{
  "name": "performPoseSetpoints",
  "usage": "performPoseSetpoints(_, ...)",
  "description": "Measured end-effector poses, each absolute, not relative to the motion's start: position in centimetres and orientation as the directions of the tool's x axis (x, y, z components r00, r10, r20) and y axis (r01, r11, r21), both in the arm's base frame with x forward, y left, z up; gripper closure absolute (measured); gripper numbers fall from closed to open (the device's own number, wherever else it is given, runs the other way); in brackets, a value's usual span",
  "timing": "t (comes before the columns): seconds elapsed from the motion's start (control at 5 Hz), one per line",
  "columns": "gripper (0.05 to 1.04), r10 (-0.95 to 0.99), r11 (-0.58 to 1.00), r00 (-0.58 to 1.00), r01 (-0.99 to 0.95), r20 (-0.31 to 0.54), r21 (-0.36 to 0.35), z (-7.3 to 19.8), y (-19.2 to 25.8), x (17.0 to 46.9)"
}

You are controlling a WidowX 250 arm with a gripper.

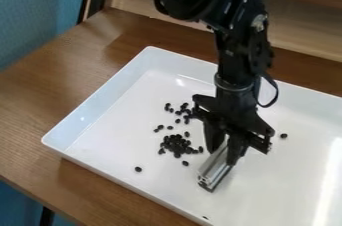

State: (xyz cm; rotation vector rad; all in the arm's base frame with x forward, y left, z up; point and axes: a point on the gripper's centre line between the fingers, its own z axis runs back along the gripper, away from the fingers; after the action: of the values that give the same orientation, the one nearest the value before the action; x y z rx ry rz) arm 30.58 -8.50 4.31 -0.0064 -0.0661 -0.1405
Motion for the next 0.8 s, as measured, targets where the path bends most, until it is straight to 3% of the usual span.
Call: performPoseSetpoints(0.8,0.716,-0.076,0.997,0.994,0.076,0.083,-0.001,3.8,-3.2,31.9)
